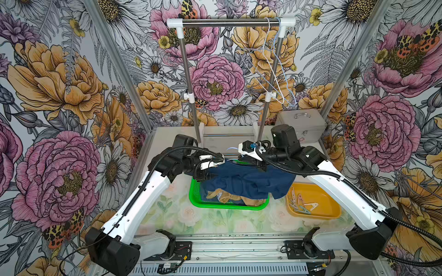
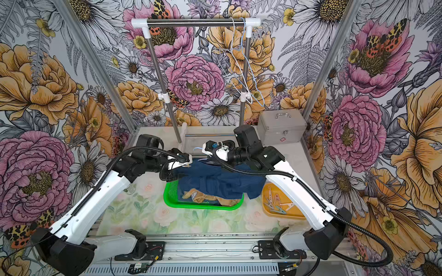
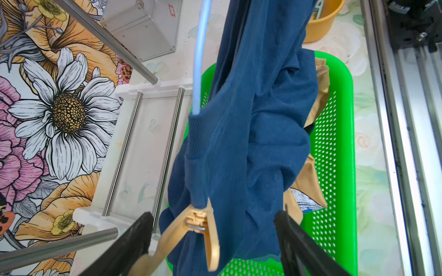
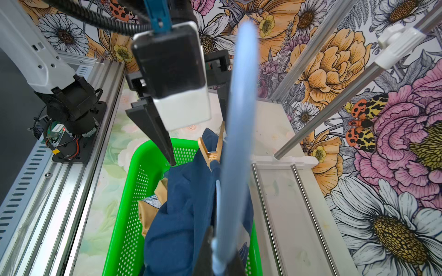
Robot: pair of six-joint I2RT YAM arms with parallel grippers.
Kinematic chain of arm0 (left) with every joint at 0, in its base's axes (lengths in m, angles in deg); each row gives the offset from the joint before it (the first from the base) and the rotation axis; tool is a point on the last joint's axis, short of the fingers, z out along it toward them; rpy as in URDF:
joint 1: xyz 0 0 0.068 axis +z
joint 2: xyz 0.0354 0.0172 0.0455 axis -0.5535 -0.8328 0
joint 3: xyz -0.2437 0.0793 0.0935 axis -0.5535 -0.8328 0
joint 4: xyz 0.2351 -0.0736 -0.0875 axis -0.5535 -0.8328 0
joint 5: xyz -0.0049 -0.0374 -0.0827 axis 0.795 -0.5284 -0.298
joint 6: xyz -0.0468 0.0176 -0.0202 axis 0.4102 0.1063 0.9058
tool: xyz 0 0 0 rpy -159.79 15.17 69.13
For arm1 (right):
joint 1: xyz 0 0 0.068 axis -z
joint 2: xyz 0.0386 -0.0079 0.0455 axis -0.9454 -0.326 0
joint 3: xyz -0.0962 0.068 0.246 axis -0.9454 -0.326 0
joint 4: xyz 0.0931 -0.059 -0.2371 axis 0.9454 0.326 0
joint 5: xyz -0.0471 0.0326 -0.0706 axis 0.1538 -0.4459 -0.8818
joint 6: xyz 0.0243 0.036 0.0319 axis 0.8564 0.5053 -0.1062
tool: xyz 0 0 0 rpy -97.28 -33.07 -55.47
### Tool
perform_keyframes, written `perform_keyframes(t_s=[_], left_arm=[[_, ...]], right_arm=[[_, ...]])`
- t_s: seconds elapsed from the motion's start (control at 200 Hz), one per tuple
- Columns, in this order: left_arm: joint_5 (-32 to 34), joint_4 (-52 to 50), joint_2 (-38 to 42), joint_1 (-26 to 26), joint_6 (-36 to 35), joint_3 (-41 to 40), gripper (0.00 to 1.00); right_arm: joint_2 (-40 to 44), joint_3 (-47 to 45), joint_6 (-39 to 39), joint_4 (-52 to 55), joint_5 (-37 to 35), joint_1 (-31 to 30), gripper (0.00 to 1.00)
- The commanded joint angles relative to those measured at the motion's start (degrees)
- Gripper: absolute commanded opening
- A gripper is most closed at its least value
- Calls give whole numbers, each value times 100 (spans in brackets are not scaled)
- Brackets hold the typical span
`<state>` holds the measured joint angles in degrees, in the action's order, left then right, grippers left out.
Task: Remove the clothespins securing t-shirts to the hanger
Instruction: Remove the clothespin from the hanger.
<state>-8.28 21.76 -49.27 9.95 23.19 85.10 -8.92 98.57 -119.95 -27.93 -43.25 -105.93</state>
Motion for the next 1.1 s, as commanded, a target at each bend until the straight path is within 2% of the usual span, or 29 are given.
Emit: perform_keyframes(t_s=[0.0,0.51,0.775,1.095], left_arm=[[38,-70,-58,20,-121,127,73],[58,-62,-98,116,-60,190,22],[-66,-69,227,371,347,358,19],[-531,-63,1178,1233,701,145,20]], right_arm=[[94,190,-111,-8,78,-28,0],[90,206,-82,32,111,-28,0],[-47,366,86,20,208,-28,0],[-507,948,385,19,62,-69,0]])
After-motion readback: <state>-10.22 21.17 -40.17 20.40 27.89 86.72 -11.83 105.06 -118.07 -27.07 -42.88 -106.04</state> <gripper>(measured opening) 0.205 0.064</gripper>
